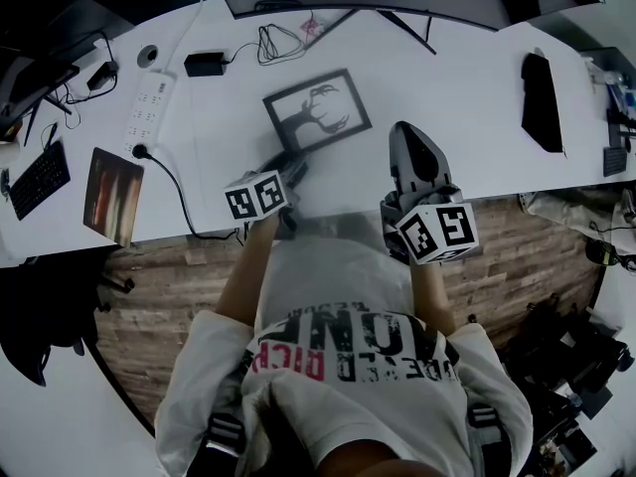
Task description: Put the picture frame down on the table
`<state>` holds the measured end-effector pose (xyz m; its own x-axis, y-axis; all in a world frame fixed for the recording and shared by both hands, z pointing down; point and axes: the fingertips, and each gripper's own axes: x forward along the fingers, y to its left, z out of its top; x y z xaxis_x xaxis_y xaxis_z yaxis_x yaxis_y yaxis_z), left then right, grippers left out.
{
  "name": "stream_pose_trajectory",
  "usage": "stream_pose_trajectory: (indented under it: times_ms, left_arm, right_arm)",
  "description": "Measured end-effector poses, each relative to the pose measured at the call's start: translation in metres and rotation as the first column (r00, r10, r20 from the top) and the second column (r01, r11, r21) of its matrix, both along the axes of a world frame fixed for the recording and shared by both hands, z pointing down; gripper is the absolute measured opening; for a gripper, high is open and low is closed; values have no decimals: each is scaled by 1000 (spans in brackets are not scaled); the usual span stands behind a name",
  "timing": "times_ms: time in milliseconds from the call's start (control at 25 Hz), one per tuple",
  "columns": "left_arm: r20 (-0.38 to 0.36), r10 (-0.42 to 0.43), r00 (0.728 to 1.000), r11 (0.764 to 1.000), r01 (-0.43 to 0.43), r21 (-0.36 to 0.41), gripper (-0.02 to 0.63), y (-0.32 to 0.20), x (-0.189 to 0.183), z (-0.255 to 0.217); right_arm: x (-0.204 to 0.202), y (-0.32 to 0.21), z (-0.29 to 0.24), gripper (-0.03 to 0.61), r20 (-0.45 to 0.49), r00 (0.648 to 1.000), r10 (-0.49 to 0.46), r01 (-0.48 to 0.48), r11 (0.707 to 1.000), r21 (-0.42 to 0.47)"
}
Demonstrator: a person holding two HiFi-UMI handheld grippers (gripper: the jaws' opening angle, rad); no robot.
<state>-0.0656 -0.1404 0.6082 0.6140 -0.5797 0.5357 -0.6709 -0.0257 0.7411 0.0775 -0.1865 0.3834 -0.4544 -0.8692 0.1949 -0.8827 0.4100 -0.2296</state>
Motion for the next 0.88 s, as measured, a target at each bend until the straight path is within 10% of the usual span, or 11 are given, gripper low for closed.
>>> stream_pose_trajectory:
  times_ms: [360,880]
  left_arm:
    - [353,87,932,984,-135,115,278,1,-1,0]
    - [348,61,936,988,-105,109,278,-4,-6,2]
  right_arm:
    - [-5,-4,-1,2,-1,1000,-10,10,1000,-2]
    - [-7,-8,5,2,8,1000,-7,7,1000,-20]
